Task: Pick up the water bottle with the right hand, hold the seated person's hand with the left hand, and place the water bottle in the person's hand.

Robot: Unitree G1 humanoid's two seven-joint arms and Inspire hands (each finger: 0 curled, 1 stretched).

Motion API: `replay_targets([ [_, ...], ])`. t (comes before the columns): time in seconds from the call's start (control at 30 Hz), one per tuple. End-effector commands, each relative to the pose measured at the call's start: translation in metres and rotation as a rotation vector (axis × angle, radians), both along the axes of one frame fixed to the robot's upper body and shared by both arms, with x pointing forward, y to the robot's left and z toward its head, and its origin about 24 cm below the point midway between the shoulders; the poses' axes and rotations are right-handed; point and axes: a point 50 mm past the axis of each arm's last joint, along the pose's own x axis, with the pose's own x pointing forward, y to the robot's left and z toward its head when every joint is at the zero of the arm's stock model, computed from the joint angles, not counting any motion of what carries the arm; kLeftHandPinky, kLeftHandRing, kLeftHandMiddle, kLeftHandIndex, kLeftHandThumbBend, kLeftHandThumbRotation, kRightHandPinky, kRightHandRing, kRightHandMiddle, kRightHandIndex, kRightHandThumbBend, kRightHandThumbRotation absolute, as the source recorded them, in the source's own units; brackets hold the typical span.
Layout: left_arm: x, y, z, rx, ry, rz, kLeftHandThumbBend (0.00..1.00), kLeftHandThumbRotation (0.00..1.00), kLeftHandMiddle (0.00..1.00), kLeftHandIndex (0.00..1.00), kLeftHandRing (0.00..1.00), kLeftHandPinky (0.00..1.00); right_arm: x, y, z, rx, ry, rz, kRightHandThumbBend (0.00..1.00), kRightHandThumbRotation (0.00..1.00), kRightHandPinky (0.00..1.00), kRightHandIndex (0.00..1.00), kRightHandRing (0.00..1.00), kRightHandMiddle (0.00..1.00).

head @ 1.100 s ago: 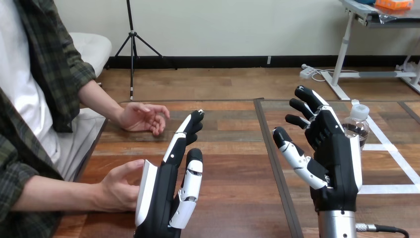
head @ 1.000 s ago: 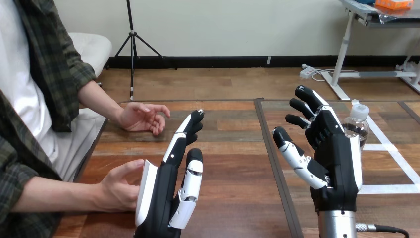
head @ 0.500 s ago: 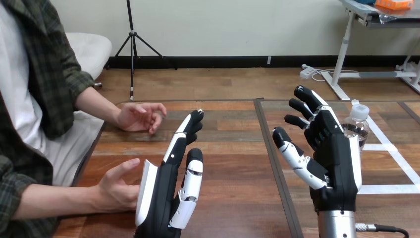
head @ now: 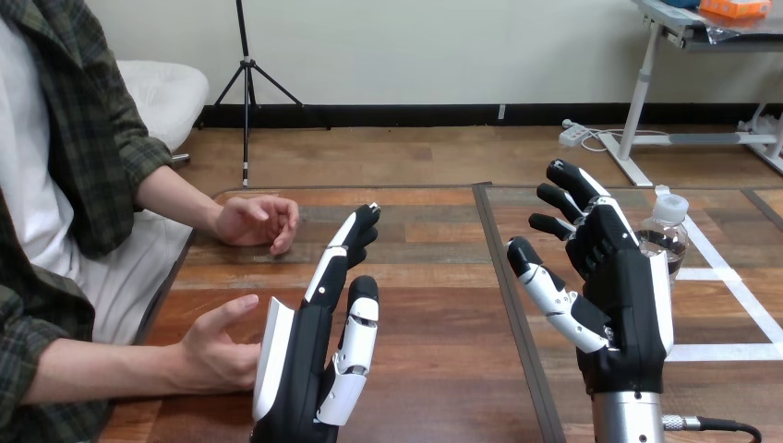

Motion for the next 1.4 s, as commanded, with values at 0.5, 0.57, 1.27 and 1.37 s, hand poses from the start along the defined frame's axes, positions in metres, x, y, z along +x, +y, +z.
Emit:
replay_targets([
  [0.5,0.011,-0.005,0.011,-0.033,-0.054,-0.009,0.02,1.0,0.91,0.9,0.88,0.85,0.014,-0.001,0.039,-0.049,-0.251,0.02,0.6,0.19,0.75,0.83,0.86,0.88],
  [0.57,0.011,-0.006,0.012,-0.033,-0.055,-0.008,0.01,1.0,0.91,0.9,0.88,0.85,0.014,-0.002,0.04,-0.048,-0.263,0.02,0.6,0.18,0.76,0.83,0.86,0.88],
  [1.27,0.011,-0.005,0.011,-0.034,-0.056,-0.011,0.02,1.0,0.91,0.9,0.88,0.85,0.012,-0.014,0.057,-0.125,-0.408,-0.118,0.65,0.25,0.74,0.83,0.83,0.86],
  [1.37,0.011,-0.005,0.012,-0.033,-0.059,-0.012,0.01,1.0,0.91,0.9,0.88,0.85,0.012,-0.017,0.06,-0.149,-0.423,-0.161,0.67,0.27,0.73,0.82,0.83,0.86],
])
